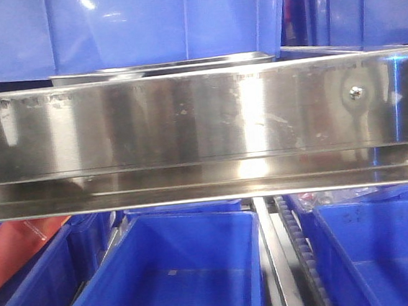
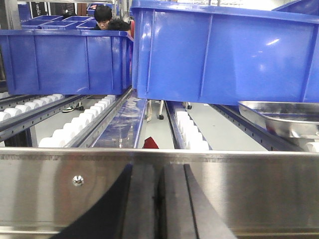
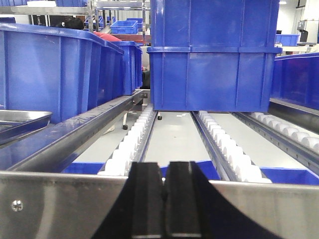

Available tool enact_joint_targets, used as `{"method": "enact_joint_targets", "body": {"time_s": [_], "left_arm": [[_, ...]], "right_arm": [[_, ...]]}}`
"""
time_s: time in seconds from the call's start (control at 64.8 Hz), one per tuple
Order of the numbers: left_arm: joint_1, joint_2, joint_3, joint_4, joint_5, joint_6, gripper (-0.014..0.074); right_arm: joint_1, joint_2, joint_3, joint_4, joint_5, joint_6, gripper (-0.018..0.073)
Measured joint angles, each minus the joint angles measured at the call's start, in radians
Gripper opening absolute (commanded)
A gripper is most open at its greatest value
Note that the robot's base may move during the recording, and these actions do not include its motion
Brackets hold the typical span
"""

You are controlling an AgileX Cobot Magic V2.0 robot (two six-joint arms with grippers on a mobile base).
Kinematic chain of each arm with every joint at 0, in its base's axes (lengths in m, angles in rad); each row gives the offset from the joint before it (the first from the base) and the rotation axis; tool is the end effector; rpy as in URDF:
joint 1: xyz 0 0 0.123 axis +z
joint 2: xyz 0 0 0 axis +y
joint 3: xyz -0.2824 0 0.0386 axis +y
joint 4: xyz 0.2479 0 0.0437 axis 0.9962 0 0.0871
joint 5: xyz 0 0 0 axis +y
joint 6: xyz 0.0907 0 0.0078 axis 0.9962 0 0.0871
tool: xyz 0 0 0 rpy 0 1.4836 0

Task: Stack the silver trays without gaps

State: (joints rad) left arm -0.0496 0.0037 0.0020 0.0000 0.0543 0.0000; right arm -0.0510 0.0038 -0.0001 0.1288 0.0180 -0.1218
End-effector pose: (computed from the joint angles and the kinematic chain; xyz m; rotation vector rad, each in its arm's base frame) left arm 0.0568 -0.0028 0.2073 0.0383 1.5433 -0.0393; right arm 0.0566 -0.0027 0.2113 0.0418 1.5047 -0.0336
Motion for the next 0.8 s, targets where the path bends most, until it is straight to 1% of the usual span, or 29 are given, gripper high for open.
{"method": "enact_joint_targets", "body": {"time_s": [0.293,0.478,0.802], "left_arm": [[0.0,0.0,0.0,0.0,0.0,0.0,-0.0012],[0.0,0.0,0.0,0.07,0.0,0.0,-0.0012],[0.0,0.0,0.0,0.083,0.0,0.0,-0.0012]], "right_arm": [[0.0,0.0,0.0,0.0,0.0,0.0,-0.0079],[0.0,0.0,0.0,0.0,0.0,0.0,-0.0079],[0.0,0.0,0.0,0.0,0.0,0.0,-0.0079]]}}
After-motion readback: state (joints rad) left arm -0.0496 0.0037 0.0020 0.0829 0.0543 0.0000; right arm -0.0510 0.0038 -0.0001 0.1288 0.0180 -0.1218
